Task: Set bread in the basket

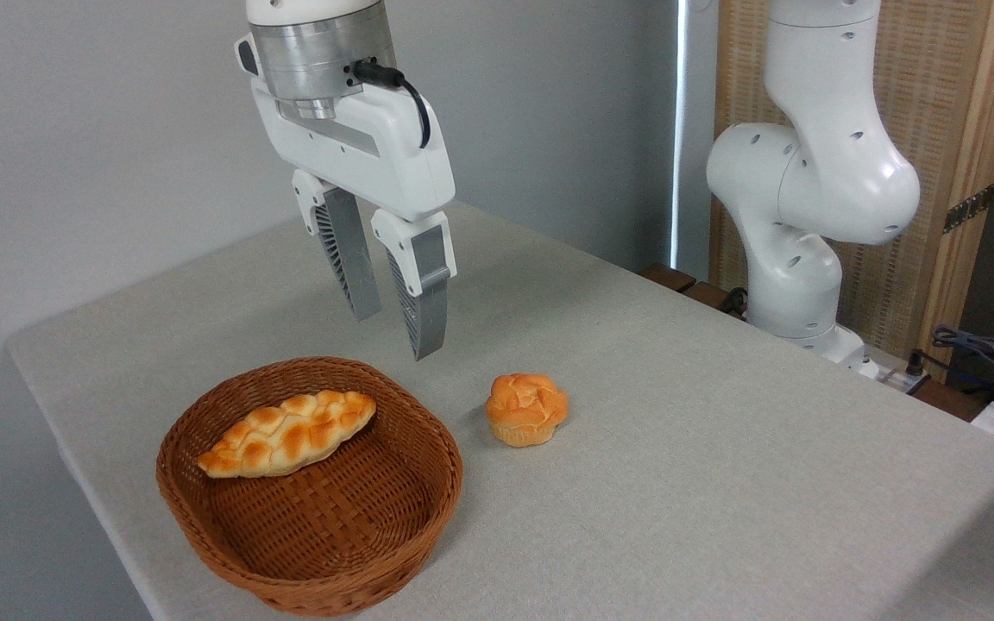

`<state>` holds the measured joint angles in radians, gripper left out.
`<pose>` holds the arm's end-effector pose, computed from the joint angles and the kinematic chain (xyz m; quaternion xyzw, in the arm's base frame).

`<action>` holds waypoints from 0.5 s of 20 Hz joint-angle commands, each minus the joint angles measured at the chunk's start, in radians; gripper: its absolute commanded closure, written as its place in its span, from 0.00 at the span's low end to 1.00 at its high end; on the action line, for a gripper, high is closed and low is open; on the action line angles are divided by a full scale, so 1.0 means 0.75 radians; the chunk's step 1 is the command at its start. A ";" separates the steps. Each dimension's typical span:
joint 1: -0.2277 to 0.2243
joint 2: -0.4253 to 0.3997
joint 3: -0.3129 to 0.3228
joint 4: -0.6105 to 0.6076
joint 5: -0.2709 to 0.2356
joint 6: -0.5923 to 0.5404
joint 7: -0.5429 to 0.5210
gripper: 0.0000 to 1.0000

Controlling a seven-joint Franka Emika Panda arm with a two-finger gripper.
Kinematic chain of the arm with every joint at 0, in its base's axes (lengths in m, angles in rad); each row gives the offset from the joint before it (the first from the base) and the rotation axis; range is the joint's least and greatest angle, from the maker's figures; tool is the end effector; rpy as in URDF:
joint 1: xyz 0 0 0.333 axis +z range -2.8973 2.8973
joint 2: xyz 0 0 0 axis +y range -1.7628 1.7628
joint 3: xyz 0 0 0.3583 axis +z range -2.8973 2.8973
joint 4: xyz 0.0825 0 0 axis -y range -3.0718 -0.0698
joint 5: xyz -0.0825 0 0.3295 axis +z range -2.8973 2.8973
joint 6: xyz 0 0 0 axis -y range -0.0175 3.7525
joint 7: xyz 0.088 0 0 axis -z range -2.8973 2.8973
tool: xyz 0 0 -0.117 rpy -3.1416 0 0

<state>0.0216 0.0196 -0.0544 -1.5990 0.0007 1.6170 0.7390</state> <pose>0.5101 -0.0163 0.6391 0.9265 -0.3764 -0.0007 0.0004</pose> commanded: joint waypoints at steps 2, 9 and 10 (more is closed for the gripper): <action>-0.021 -0.014 0.021 -0.003 -0.003 -0.027 0.013 0.00; -0.019 -0.014 0.023 -0.003 -0.003 -0.025 0.015 0.00; -0.019 -0.014 0.023 -0.001 -0.003 -0.021 0.015 0.00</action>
<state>0.0192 0.0196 -0.0542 -1.5995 0.0007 1.6170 0.7390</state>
